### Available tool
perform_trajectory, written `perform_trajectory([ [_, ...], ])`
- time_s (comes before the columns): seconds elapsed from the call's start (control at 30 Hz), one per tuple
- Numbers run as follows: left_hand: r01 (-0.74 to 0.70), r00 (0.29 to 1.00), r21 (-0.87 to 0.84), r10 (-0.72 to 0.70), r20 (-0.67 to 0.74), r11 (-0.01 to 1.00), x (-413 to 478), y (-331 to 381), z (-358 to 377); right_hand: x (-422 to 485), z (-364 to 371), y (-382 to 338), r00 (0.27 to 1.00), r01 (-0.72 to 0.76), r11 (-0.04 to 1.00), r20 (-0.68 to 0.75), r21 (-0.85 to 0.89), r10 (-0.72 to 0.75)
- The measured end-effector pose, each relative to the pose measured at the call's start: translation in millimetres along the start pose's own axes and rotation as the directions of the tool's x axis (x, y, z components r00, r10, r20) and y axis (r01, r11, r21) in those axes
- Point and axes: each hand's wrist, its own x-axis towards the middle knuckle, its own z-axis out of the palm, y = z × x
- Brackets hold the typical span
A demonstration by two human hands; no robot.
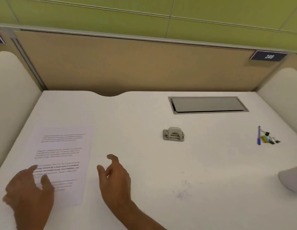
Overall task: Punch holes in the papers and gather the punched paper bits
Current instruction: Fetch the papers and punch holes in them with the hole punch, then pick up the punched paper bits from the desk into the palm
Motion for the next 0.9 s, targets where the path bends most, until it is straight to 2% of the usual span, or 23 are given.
perform_trajectory([
  [0.07,-0.182,0.983,-0.123,0.185,0.016,0.975,-38,35,9,-21,-35,19,0.992,-0.008,0.992,-0.123,0.126,0.023],
  [0.13,-0.311,0.935,-0.202,0.337,0.107,0.929,-85,69,20,-38,-78,46,0.959,0.006,0.987,-0.281,0.158,0.039],
  [0.23,-0.367,0.828,-0.238,0.432,0.357,0.899,-146,109,36,-60,-146,101,0.878,-0.067,0.996,-0.471,0.057,0.086],
  [0.33,-0.510,0.728,-0.193,0.540,0.422,0.838,-191,131,58,-73,-205,159,0.851,-0.189,0.982,-0.502,-0.014,0.156],
  [0.4,-0.546,0.710,-0.145,0.548,0.443,0.825,-212,140,71,-73,-234,192,0.881,-0.208,0.976,-0.445,-0.061,0.160],
  [0.47,-0.548,0.724,-0.086,0.523,0.449,0.832,-225,147,80,-67,-252,214,0.929,-0.194,0.974,-0.340,-0.118,0.144],
  [0.6,-0.556,0.750,0.009,0.498,0.435,0.831,-238,160,90,-47,-260,227,0.989,-0.056,0.955,-0.144,-0.290,0.015],
  [0.73,-0.558,0.760,0.064,0.479,0.439,0.827,-246,169,98,-38,-240,215,0.997,0.076,0.935,0.018,-0.345,-0.074],
  [0.9,-0.574,0.765,0.123,0.477,0.433,0.809,-249,174,104,-47,-210,198,0.973,0.225,0.905,0.134,-0.361,-0.188],
])
